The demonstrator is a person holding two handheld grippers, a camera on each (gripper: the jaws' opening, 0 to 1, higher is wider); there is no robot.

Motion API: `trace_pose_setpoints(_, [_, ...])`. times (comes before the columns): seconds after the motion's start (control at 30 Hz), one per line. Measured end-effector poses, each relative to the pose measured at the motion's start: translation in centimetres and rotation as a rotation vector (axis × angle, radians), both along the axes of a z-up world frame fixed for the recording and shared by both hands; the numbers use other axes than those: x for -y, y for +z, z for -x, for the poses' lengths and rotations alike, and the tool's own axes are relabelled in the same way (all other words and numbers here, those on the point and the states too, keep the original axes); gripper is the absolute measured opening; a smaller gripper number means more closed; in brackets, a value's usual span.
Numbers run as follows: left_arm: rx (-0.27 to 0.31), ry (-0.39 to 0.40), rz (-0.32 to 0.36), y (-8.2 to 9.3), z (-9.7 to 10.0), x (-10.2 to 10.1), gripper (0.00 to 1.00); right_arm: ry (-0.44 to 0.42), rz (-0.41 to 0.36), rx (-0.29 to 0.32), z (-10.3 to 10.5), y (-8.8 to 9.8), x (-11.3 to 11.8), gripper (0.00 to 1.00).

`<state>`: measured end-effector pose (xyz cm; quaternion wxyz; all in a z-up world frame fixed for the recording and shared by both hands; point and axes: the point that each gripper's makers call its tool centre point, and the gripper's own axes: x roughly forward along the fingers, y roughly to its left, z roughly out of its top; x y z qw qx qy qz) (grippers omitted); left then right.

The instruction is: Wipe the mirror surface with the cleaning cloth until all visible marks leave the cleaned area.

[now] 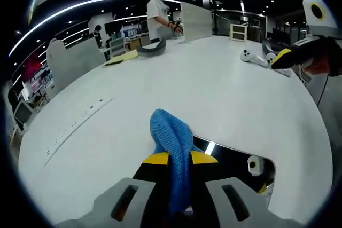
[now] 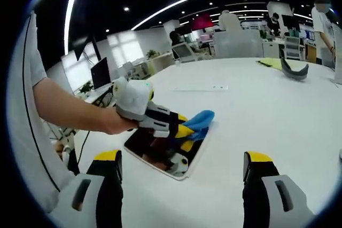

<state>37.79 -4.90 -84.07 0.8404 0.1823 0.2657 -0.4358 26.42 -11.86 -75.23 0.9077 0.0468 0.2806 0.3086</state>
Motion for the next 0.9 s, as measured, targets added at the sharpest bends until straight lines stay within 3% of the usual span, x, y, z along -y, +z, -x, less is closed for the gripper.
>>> trace_pose_setpoints(0.9, [0.001,-0.037,0.006,0.0,0.2,0.6,0.1,-0.076,-0.015,-0.007,0.4,-0.2,1.2,0.93])
